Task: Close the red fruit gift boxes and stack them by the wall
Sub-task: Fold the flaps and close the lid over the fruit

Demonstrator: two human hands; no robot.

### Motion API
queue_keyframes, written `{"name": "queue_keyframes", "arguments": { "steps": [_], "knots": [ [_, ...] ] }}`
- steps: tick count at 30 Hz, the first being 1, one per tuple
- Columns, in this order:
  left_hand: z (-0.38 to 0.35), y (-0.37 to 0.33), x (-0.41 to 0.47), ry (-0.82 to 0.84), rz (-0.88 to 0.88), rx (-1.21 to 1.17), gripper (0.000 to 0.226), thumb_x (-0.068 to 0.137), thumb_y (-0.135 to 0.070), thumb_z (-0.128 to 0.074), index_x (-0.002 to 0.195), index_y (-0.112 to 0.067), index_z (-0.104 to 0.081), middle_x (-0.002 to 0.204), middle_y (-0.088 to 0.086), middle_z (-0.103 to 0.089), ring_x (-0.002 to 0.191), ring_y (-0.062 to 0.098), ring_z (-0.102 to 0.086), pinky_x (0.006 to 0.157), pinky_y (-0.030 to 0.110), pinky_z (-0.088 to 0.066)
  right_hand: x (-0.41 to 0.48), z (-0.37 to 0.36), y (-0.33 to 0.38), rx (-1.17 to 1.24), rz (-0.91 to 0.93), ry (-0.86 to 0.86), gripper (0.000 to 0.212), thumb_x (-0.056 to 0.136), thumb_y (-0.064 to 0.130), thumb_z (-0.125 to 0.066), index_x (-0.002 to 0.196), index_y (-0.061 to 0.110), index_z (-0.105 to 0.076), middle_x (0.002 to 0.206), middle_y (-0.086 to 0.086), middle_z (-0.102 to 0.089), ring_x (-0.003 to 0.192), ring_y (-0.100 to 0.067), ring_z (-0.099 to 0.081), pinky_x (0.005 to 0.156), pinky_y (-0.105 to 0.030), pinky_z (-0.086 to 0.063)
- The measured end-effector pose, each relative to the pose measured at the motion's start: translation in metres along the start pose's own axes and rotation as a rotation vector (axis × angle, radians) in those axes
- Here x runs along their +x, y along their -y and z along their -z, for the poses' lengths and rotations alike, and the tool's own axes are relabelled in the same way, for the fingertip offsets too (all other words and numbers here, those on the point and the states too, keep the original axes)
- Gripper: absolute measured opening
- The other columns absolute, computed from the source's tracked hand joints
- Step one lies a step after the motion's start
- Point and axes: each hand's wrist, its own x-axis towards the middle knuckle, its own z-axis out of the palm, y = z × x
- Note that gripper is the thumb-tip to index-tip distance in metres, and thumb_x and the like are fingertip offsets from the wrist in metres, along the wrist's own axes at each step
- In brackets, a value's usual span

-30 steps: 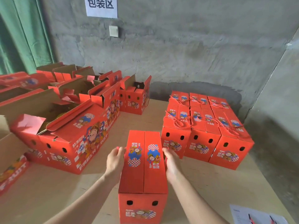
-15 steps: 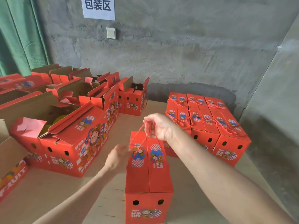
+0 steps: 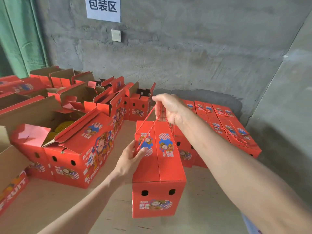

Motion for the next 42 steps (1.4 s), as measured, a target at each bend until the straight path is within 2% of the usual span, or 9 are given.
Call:
{"name": "queue_keyframes", "arguments": {
  "steps": [5,12,19,26,29,32,35,40,42],
  "knots": [
    [0.015,-0.007,0.015,0.003,0.07,-0.157,0.044,0.079,-0.043,-0.069,0.119,-0.044,-0.053,0.118,-0.005,-0.065,0.114,0.023,-0.06,0.098,0.047,-0.047,0.009,-0.007,0.017,0.007,0.067,-0.055,0.032,0.09,0.013,-0.052,0.059,0.014,-0.046,0.039,0.004,-0.042,0.034,-0.01,-0.04,0.055,-0.024,-0.041],
    [0.022,0.015,0.025,0.026,0.188,0.065,0.026,0.079,-0.039,-0.062,0.102,-0.026,-0.062,0.114,0.003,-0.068,0.101,0.023,-0.065,0.094,0.043,-0.05,0.029,-0.019,-0.009,-0.078,-0.018,-0.074,0.028,0.088,0.008,-0.054,0.06,0.011,-0.05,0.05,-0.002,-0.045,0.042,-0.014,-0.046,0.057,-0.025,-0.043],
    [0.024,0.056,0.032,0.137,0.238,0.358,0.042,0.095,-0.03,-0.052,0.135,-0.019,-0.044,0.124,0.004,-0.062,0.106,0.02,-0.062,0.093,0.031,-0.049,0.053,-0.032,-0.054,-0.257,-0.047,-0.066,0.014,0.091,0.005,-0.052,0.104,0.006,-0.048,0.062,-0.003,-0.058,0.059,-0.011,-0.058,0.061,-0.024,-0.042],
    [0.007,0.073,0.026,0.115,0.248,0.3,0.054,0.098,-0.036,-0.045,0.148,-0.028,-0.027,0.123,-0.001,-0.061,0.102,0.017,-0.061,0.084,0.027,-0.049,0.032,-0.023,-0.079,-0.515,-0.157,0.091,0.016,0.089,0.005,-0.059,0.073,0.002,-0.057,0.039,0.002,-0.055,0.049,-0.015,-0.058,0.044,-0.016,-0.039],
    [0.008,0.071,0.021,0.094,0.253,0.287,0.053,0.099,-0.038,-0.043,0.148,-0.027,-0.027,0.117,-0.003,-0.061,0.096,0.016,-0.059,0.075,0.022,-0.047,0.022,-0.039,-0.079,-0.457,-0.187,0.005,0.021,0.09,0.008,-0.057,0.105,-0.006,-0.059,0.043,0.0,-0.052,0.048,-0.012,-0.052,0.049,-0.022,-0.036],
    [0.012,0.07,0.011,0.097,0.263,0.187,0.055,0.098,-0.037,-0.044,0.149,-0.029,-0.023,0.125,-0.004,-0.057,0.108,0.02,-0.059,0.095,0.035,-0.047,0.027,-0.042,-0.063,-0.297,-0.153,-0.179,0.038,0.091,0.005,-0.049,0.126,-0.007,-0.049,0.058,-0.004,-0.044,0.047,-0.012,-0.042,0.042,-0.019,-0.032],
    [0.016,0.062,0.003,0.144,0.283,-0.016,0.068,0.096,-0.033,-0.052,0.15,-0.037,-0.01,0.122,-0.013,-0.046,0.105,0.015,-0.056,0.098,0.04,-0.046,0.022,-0.049,-0.039,-0.234,-0.166,-0.205,0.008,0.092,0.007,-0.05,0.087,0.003,-0.054,0.062,-0.004,-0.042,0.047,-0.013,-0.04,0.038,-0.015,-0.027],
    [0.025,0.013,-0.001,0.378,0.17,-0.484,0.099,0.072,-0.041,-0.077,0.132,-0.07,-0.004,0.13,-0.013,-0.055,0.116,0.022,-0.059,0.095,0.051,-0.048,0.024,-0.031,0.028,-0.192,-0.052,-0.308,0.028,0.085,0.002,-0.056,0.062,0.011,-0.044,0.043,-0.002,-0.039,0.04,-0.014,-0.036,0.034,-0.005,-0.023],
    [0.024,-0.015,0.001,0.505,-0.05,-0.393,0.105,0.072,-0.032,-0.082,0.123,-0.075,-0.001,0.127,-0.016,-0.06,0.116,0.013,-0.06,0.087,0.034,-0.054,0.019,-0.016,0.063,-0.181,0.013,-0.372,0.028,0.084,0.001,-0.056,0.061,0.01,-0.044,0.027,0.002,-0.032,0.027,-0.011,-0.032,0.036,-0.005,-0.024]
  ]
}}
